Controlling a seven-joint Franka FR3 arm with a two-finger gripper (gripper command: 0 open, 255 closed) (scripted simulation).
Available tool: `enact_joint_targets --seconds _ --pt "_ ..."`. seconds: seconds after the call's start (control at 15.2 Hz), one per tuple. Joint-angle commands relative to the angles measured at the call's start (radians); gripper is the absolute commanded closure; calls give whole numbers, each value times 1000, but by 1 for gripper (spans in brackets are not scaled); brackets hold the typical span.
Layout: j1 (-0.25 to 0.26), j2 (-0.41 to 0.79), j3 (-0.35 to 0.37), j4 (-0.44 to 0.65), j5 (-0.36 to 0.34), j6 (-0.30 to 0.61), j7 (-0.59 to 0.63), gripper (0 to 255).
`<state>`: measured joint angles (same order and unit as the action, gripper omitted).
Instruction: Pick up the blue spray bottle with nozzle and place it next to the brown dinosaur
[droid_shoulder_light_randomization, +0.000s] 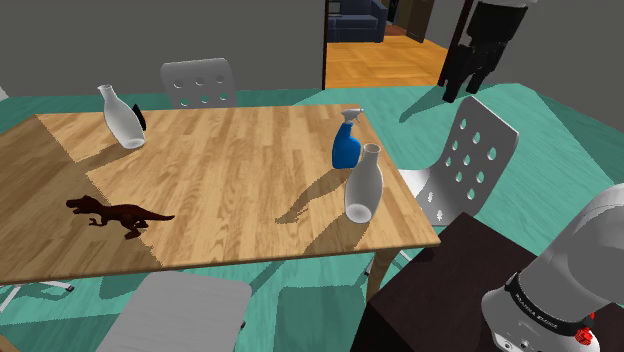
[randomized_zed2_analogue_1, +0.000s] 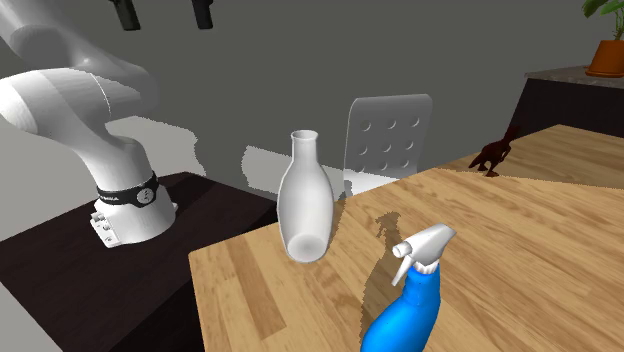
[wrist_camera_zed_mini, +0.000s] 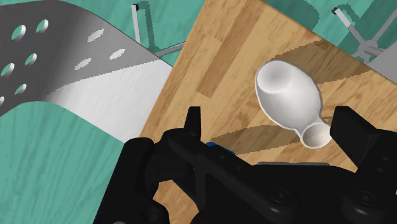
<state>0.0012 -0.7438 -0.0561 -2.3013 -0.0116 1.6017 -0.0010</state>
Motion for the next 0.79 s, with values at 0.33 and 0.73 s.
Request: enact_joint_targets --seconds 0.33,0.73 --pt "31 42 -118 -101 -25 201 -222 0" --pt "96 177 -271 -145 -9 436 -505 0"
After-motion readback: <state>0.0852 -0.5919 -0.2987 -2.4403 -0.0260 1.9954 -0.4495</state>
